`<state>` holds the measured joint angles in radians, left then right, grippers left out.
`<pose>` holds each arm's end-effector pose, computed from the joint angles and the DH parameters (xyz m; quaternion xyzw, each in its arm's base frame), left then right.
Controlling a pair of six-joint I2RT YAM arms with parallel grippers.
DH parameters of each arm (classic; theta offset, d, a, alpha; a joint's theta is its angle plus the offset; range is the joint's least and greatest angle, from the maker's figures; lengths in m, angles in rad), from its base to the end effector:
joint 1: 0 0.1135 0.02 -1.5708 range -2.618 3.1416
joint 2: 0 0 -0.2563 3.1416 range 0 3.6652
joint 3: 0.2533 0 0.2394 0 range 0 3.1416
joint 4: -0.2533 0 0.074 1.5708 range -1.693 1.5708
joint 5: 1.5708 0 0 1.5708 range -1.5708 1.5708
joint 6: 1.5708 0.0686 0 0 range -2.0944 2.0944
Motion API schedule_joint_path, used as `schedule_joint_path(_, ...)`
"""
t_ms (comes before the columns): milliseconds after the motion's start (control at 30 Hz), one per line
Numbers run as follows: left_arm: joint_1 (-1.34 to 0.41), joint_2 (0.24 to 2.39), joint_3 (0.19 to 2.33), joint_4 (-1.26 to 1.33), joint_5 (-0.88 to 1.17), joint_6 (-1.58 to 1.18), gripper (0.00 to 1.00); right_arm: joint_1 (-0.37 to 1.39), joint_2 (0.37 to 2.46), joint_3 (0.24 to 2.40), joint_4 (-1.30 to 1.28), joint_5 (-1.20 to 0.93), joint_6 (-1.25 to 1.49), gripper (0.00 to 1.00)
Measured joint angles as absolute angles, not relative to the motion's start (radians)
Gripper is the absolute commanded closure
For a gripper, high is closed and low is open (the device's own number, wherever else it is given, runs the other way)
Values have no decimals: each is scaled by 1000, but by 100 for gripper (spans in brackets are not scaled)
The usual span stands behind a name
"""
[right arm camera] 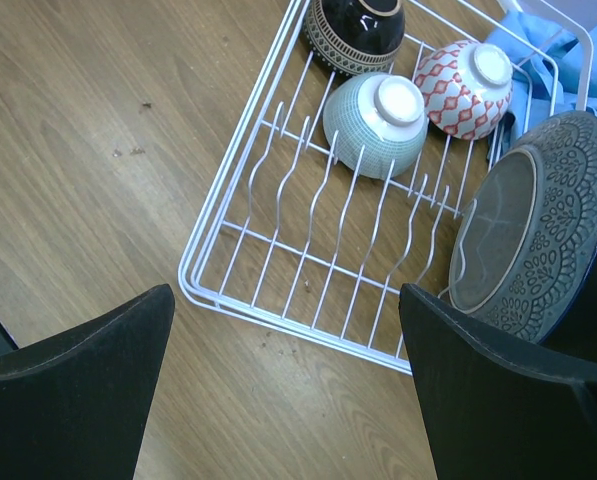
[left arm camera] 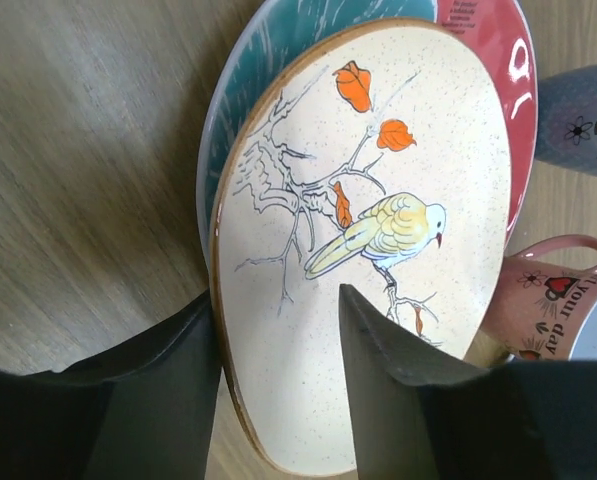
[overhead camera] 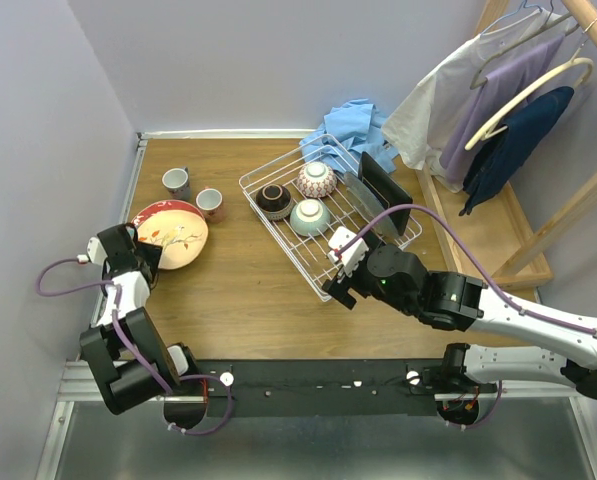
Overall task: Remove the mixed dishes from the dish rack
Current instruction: Place the plate at the center of the board.
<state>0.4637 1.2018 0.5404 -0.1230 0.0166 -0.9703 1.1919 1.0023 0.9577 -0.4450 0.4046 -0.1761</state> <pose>0.2225 0.1100 0.1568 -0.6046 0.6983 -0.1034 0.3690 0.1128 0.2104 0.3146 -0.4506 0.7163 0.0947 0.5243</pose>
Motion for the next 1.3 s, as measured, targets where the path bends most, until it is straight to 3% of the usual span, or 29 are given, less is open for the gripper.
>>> schedule_joint_path(133,464,1218,567,-133,23,-937,34,1189,1005,955,-445,404,-176,0)
schedule_joint_path(400,464,1278,663,-182,23,-855,32,1181,1011,955,-446,401,-177,0)
schedule_joint_path(533,464,1309,699,-202,23,-823,22,1178,1021,955,-446,397,-182,0)
schedule_joint_path(800,464,1354,725,-232,23,-770,13,1174,1040,955,-447,394,-183,0)
schedule_joint_path(1100,464,1292,767,-326,1,-665,5,1132,1149,1049,-473,363,-165,0)
schedule_joint_path(1300,462,1193,785,-417,-29,-584,1,1015,1251,1184,-512,326,-138,0)
